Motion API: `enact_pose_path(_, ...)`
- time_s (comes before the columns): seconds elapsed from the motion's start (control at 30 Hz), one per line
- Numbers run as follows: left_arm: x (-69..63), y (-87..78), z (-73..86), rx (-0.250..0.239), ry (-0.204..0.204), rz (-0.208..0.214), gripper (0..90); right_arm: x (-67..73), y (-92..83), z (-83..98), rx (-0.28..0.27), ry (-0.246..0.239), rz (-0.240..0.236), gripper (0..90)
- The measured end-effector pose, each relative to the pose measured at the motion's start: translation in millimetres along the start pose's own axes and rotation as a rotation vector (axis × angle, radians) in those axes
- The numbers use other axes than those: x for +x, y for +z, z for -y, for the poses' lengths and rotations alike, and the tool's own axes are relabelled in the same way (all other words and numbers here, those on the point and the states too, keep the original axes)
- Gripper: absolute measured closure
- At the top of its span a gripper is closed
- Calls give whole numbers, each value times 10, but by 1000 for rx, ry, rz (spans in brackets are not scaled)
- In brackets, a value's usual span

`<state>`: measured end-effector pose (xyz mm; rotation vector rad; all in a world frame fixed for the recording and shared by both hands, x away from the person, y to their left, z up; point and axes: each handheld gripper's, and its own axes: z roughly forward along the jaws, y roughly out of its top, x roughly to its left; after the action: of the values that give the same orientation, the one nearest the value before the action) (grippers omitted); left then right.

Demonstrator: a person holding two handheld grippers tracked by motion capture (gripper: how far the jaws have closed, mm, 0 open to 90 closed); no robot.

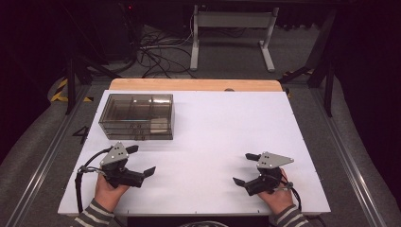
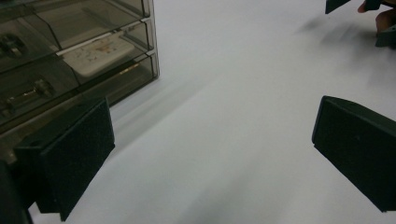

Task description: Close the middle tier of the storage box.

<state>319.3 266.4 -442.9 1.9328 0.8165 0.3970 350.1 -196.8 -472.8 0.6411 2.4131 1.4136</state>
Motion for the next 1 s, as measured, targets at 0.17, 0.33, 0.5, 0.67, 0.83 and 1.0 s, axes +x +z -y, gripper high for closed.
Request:
enact_pose_path(0.17, -19, 45, 88, 11, 13, 7, 0, 2, 0, 1, -1, 0, -1, 15)
enact_pose_path(0.33, -31, 68, 179, 5, 19, 6, 0, 6, 1, 0, -3, 3, -3, 15)
enact_pose_path(0.5, -14, 102, 241, 27, 7, 21, 0, 7, 0, 1, 0, -2, -4, 15)
enact_pose_path(0.67, 0, 144, 246, 38, 11, 35, 0, 11, 1, 0, -1, 2, -6, 15)
enact_pose_path(0.83, 10, 211, 228, 61, -3, 23, 0, 15, 5, -1, -1, -1, -8, 15)
enact_pose_path(1.0, 3, 203, 225, 55, 16, 24, 0, 14, 5, 0, 2, -5, -5, 15)
